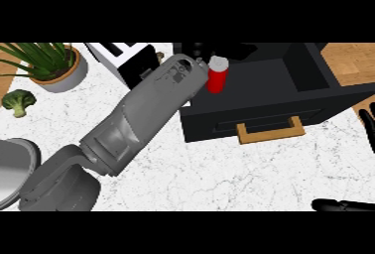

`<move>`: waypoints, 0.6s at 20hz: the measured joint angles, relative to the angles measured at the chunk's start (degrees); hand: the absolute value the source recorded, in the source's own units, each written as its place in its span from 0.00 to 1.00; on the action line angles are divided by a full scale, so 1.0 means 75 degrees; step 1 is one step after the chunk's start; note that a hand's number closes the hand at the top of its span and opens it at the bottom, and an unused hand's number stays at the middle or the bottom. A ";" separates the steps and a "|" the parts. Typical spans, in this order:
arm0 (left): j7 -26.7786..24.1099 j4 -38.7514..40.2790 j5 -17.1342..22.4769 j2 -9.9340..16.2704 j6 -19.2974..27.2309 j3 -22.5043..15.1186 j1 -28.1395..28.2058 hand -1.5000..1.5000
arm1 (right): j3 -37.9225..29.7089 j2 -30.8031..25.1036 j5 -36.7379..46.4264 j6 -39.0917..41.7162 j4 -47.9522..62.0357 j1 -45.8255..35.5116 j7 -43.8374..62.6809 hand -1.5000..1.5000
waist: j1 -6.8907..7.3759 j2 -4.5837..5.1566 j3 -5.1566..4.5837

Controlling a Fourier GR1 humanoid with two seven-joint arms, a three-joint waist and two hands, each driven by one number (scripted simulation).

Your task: Pick up the can, place it into the drawer and close the drawer

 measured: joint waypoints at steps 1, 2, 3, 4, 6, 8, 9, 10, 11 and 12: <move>0.0034 -0.0019 0.0046 0.0000 0.0065 -0.0027 -0.0020 0.00 | 0.0033 -0.0021 0.0082 0.0004 -0.0026 -0.0007 -0.0024 0.00 | -0.0002 -0.0004 -0.0001; -0.0051 -0.0012 0.0092 0.0000 0.0086 -0.0008 0.0024 0.00 | 0.0049 -0.0040 0.0155 0.0032 -0.0120 0.0093 -0.0061 0.00 | -0.0006 -0.0008 -0.0002; -0.0105 -0.0020 0.0139 0.0000 0.0128 -0.0005 0.0053 0.00 | 0.0060 -0.0062 0.0244 0.0029 -0.0194 0.0110 -0.0109 0.00 | -0.0004 -0.0010 -0.0002; -0.0143 -0.0010 0.0209 -0.0001 0.0112 0.0045 0.0060 0.00 | 0.0054 -0.0117 0.0348 0.0028 -0.0281 0.0104 -0.0148 0.00 | 0.0018 -0.0013 -0.0004; -0.0229 -0.0095 0.0349 -0.0001 0.0146 0.0079 0.0164 0.00 | 0.0007 -0.0325 0.0617 0.0081 -0.0410 0.0101 -0.0255 0.00 | 0.0032 -0.0020 -0.0007; -0.0226 -0.0147 0.0474 0.0000 0.0188 0.0092 0.0146 0.00 | 0.0065 -0.0458 0.0938 0.0104 -0.0563 0.0093 -0.0364 0.00 | 0.0041 -0.0025 -0.0008; -0.0253 -0.0141 0.0530 -0.0001 0.0175 0.0132 0.0123 0.00 | 0.0119 -0.0498 0.1108 0.0140 -0.0661 0.0192 -0.0452 0.00 | 0.0067 -0.0035 -0.0010; -0.0226 -0.0165 0.0587 -0.0001 0.0185 0.0134 0.0076 0.00 | 0.0136 -0.0569 0.1246 0.0162 -0.0681 0.0170 -0.0530 0.00 | 0.0094 -0.0042 -0.0009; -0.0236 -0.0207 0.0652 0.0001 0.0206 0.0121 0.0091 0.00 | 0.0188 -0.0626 0.1413 0.0184 -0.0694 0.0167 -0.0619 0.00 | 0.0088 -0.0038 -0.0008; -0.0246 -0.0268 0.0731 -0.0001 0.0226 0.0133 0.0094 0.00 | 0.0267 -0.0677 0.1636 0.0160 -0.0706 0.0087 -0.0639 0.00 | 0.0118 -0.0038 -0.0009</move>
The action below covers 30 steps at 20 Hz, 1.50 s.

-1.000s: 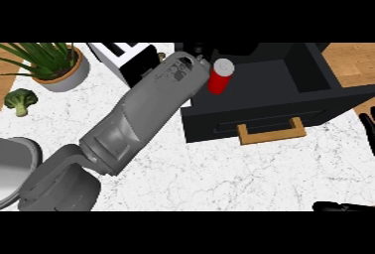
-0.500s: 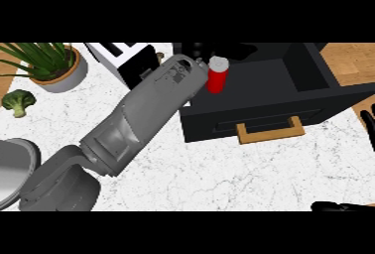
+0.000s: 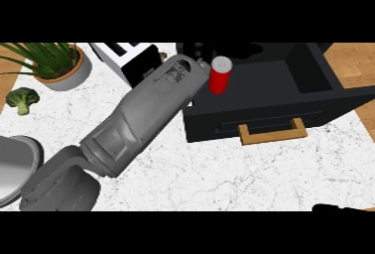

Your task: Pick up the can, place it into the drawer and close the drawer

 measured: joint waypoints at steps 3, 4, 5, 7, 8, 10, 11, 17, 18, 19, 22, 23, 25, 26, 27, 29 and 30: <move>-0.0180 -0.0166 0.0209 0.0001 0.0048 0.0037 0.0062 0.00 | 0.0227 -0.0107 0.0581 -0.0037 0.0002 -0.0100 -0.0225 0.00 | 0.0083 -0.0010 -0.0001; -0.0209 -0.0177 0.0273 0.0001 0.0074 0.0065 0.0005 0.00 | 0.0296 -0.0170 0.0771 -0.0042 0.0007 -0.0176 -0.0246 0.00 | 0.0098 -0.0009 -0.0002; -0.0346 -0.0162 0.0316 0.0000 0.0083 0.0123 0.0020 0.00 | 0.0310 -0.0248 0.0936 -0.0033 0.0032 -0.0173 -0.0366 0.00 | 0.0131 -0.0013 -0.0003; -0.0338 -0.0263 0.0411 0.0000 0.0204 0.0093 -0.0055 0.00 | 0.0433 -0.0376 0.1448 -0.0089 0.0082 -0.0223 -0.0455 0.00 | 0.0189 -0.0036 -0.0003; -0.0396 -0.0275 0.0453 0.0000 0.0211 0.0104 -0.0040 0.00 | 0.0557 -0.0428 0.1767 -0.0135 0.0137 -0.0287 -0.0478 0.00 | 0.0231 -0.0037 -0.0004; -0.0408 -0.0297 0.0498 0.0001 0.0277 0.0078 -0.0102 0.00 | 0.0769 -0.0583 0.2333 -0.0166 0.0290 -0.0479 -0.0461 0.00 | 0.0329 -0.0051 -0.0005; -0.0405 -0.0293 0.0513 0.0000 0.0287 0.0081 -0.0141 0.00 | 0.0928 -0.0619 0.2683 -0.0225 0.0363 -0.0552 -0.0443 0.00 | 0.0384 -0.0061 -0.0007; -0.0192 -0.0409 0.0493 0.0000 0.0289 0.0028 -0.0226 0.00 | 0.1569 -0.0864 0.4481 -0.0636 0.1313 -0.0927 -0.0591 0.00 | 0.0694 -0.0139 -0.0008; -0.0167 -0.0445 0.0470 0.0000 0.0292 0.0042 -0.0213 0.00 | 0.1738 -0.0837 0.4791 -0.0715 0.1498 -0.1031 -0.0539 0.00 | 0.0752 -0.0152 -0.0009; -0.0118 -0.0442 0.0446 0.0035 0.0269 0.0070 -0.0224 0.00 | 0.1839 -0.0858 0.5064 -0.0814 0.1705 -0.1061 -0.0577 0.00 | 0.0792 -0.0162 -0.0011; 0.0077 -0.0583 0.0334 0.0136 0.0320 0.0073 -0.0226 0.00 | 0.2234 -0.0777 0.5929 -0.1115 0.2300 -0.1254 -0.0465 0.00 | 0.0906 -0.0196 -0.0012; 0.0162 -0.0626 0.0301 0.0206 0.0310 0.0093 -0.0246 0.00 | 0.2252 -0.0768 0.6117 -0.1257 0.2620 -0.1354 -0.0510 0.00 | 0.0934 -0.0200 -0.0012; 0.0328 -0.0836 0.0216 0.0340 0.0286 0.0073 -0.0162 0.00 | 0.2312 -0.0639 0.6458 -0.1692 0.3293 -0.1486 -0.0636 0.00 | 0.1000 -0.0215 -0.0010; 0.0407 -0.0950 0.0163 0.0387 0.0332 0.0086 -0.0096 0.00 | 0.2306 -0.0572 0.6552 -0.1845 0.3538 -0.1590 -0.0664 0.00 | 0.1007 -0.0220 -0.0009; 0.0463 -0.1043 0.0125 0.0505 0.0281 0.0095 -0.0027 0.00 | 0.2260 -0.0479 0.6598 -0.2059 0.3882 -0.1728 -0.0725 0.00 | 0.1029 -0.0221 -0.0008; 0.0789 -0.1261 0.0010 0.0704 0.0284 0.0070 -0.0082 0.00 | 0.2269 -0.0306 0.6794 -0.2461 0.4432 -0.1861 -0.0803 0.00 | 0.1051 -0.0234 -0.0009; 0.0929 -0.1482 -0.0039 0.0834 0.0275 0.0036 -0.0008 0.00 | 0.2212 -0.0262 0.6833 -0.2653 0.4718 -0.1924 -0.0877 0.00 | 0.1082 -0.0245 -0.0008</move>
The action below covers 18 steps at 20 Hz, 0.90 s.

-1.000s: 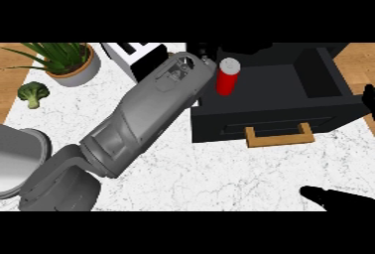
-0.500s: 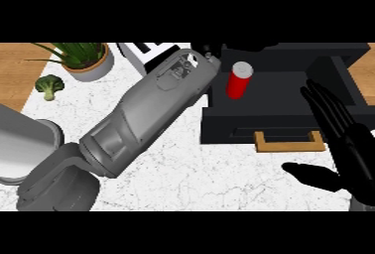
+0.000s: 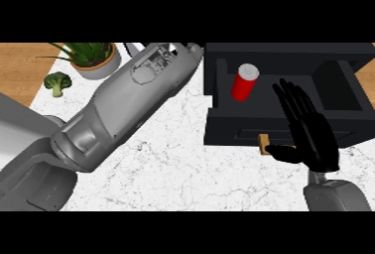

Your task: Pick up the can, place it into the drawer and close the drawer

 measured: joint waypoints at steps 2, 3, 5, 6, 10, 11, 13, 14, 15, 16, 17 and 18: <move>0.0223 -0.0371 -0.0121 0.0215 0.0031 -0.0055 0.0155 0.00 | -0.0129 0.0055 0.0102 -0.0293 0.0572 -0.0350 -0.0095 0.00 | 0.0038 -0.0026 -0.0023; 0.0273 -0.0508 -0.0161 0.0311 0.0011 -0.0048 0.0270 0.00 | -0.0179 0.0077 0.0200 -0.0485 0.0862 -0.0519 -0.0154 0.00 | 0.0039 -0.0041 -0.0045; 0.0493 -0.0845 -0.0249 0.0533 -0.0039 -0.0098 0.0423 0.00 | -0.0324 0.0072 0.0243 -0.0739 0.1425 -0.0864 -0.0320 0.00 | 0.0076 -0.0072 -0.0081; 0.0608 -0.1044 -0.0293 0.0660 -0.0033 -0.0129 0.0484 0.00 | -0.0390 0.0094 0.0324 -0.0922 0.1683 -0.0993 -0.0343 0.00 | 0.0103 -0.0096 -0.0103; 0.0896 -0.1760 -0.0440 0.1130 -0.0011 -0.0197 0.0896 0.00 | -0.0620 0.0073 0.0550 -0.1383 0.2656 -0.1575 -0.0465 0.00 | 0.0183 -0.0135 -0.0151; 0.0967 -0.1887 -0.0447 0.1250 -0.0049 -0.0177 0.0957 0.00 | -0.0676 0.0090 0.0630 -0.1543 0.2901 -0.1722 -0.0468 0.00 | 0.0192 -0.0139 -0.0162; 0.1146 -0.2121 -0.0482 0.1453 -0.0108 -0.0183 0.1064 0.00 | -0.0765 0.0057 0.0743 -0.1796 0.3352 -0.1988 -0.0573 0.00 | 0.0217 -0.0146 -0.0178; 0.1211 -0.2262 -0.0502 0.1571 -0.0163 -0.0201 0.1159 0.00 | -0.0811 0.0031 0.0806 -0.1916 0.3571 -0.2119 -0.0614 0.00 | 0.0238 -0.0147 -0.0182; 0.1257 -0.2423 -0.0509 0.1648 -0.0182 -0.0204 0.1275 0.00 | -0.0855 0.0023 0.0849 -0.2019 0.3769 -0.2230 -0.0644 0.00 | 0.0251 -0.0152 -0.0190; 0.1333 -0.2556 -0.0522 0.1698 -0.0176 -0.0209 0.1338 0.00 | -0.0907 0.0031 0.0908 -0.2179 0.3984 -0.2357 -0.0663 0.00 | 0.0256 -0.0151 -0.0193; 0.1428 -0.2692 -0.0531 0.1786 -0.0195 -0.0213 0.1393 0.00 | -0.0976 0.0031 0.0967 -0.2318 0.4212 -0.2515 -0.0646 0.00 | 0.0271 -0.0146 -0.0189; 0.1495 -0.2835 -0.0536 0.1909 -0.0233 -0.0210 0.1487 0.00 | -0.1039 0.0046 0.1028 -0.2486 0.4410 -0.2629 -0.0623 0.00 | 0.0285 -0.0146 -0.0190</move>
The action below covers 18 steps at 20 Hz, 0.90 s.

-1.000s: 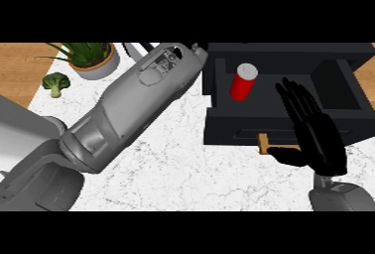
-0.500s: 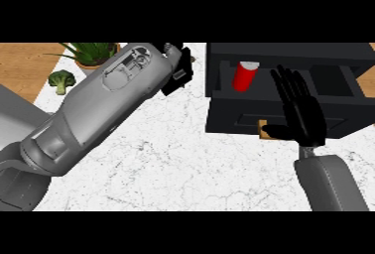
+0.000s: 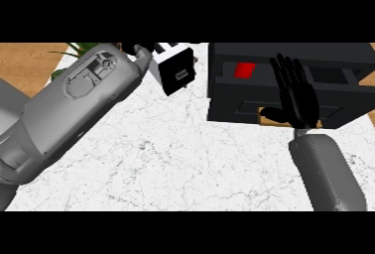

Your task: Pick up the can, place it into the drawer and close the drawer

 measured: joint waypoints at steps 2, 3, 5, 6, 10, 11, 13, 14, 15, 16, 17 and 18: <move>0.0082 -0.0243 -0.0037 0.0133 -0.0021 -0.0008 0.0141 0.00 | -0.0163 0.0002 0.0075 -0.0272 0.0488 -0.0363 0.0044 0.00 | 0.0032 0.0026 0.0011; 0.0160 -0.0385 -0.0061 0.0204 -0.0023 -0.0030 0.0222 0.00 | -0.0241 0.0025 0.0077 -0.0386 0.0739 -0.0558 0.0064 0.00 | 0.0044 0.0045 0.0033; 0.0241 -0.0648 -0.0072 0.0411 -0.0079 -0.0002 0.0442 0.00 | -0.0376 0.0083 0.0087 -0.0735 0.1333 -0.0827 0.0010 0.00 | 0.0077 0.0106 0.0086; 0.0318 -0.0813 -0.0085 0.0515 -0.0080 0.0017 0.0536 0.00 | -0.0418 0.0117 0.0128 -0.0803 0.1595 -0.1070 0.0065 0.00 | 0.0073 0.0115 0.0099; 0.0481 -0.1347 -0.0172 0.0831 -0.0118 0.0047 0.0886 0.00 | -0.0645 0.0098 0.0232 -0.1349 0.2563 -0.1739 0.0068 0.00 | 0.0080 0.0121 0.0103; 0.0487 -0.1391 -0.0190 0.0873 -0.0165 0.0069 0.0948 0.00 | -0.0698 0.0087 0.0255 -0.1441 0.2811 -0.1955 0.0070 0.00 | 0.0066 0.0138 0.0105; 0.0470 -0.1632 -0.0242 0.1008 -0.0188 0.0091 0.1217 0.00 | -0.0811 0.0007 0.0292 -0.1535 0.3266 -0.2392 0.0096 0.00 | 0.0083 0.0162 0.0111; 0.0461 -0.1703 -0.0280 0.0986 -0.0153 0.0088 0.1302 0.00 | -0.0868 -0.0032 0.0288 -0.1603 0.3501 -0.2574 0.0051 0.00 | 0.0086 0.0179 0.0114; 0.0460 -0.1807 -0.0301 0.0988 -0.0152 0.0084 0.1396 0.00 | -0.0900 -0.0055 0.0355 -0.1655 0.3729 -0.2794 0.0120 0.00 | 0.0097 0.0197 0.0118; 0.0433 -0.1888 -0.0304 0.1035 -0.0186 0.0127 0.1466 0.00 | -0.0951 -0.0092 0.0382 -0.1714 0.3947 -0.2975 0.0141 0.00 | 0.0124 0.0223 0.0123; 0.0422 -0.1985 -0.0355 0.1026 -0.0145 0.0095 0.1568 0.00 | -0.0977 -0.0108 0.0424 -0.1779 0.4156 -0.3129 0.0153 0.00 | 0.0144 0.0237 0.0127; 0.0378 -0.2080 -0.0396 0.1021 -0.0109 0.0100 0.1696 0.00 | -0.1023 -0.0102 0.0420 -0.1827 0.4353 -0.3296 0.0156 0.00 | 0.0142 0.0252 0.0139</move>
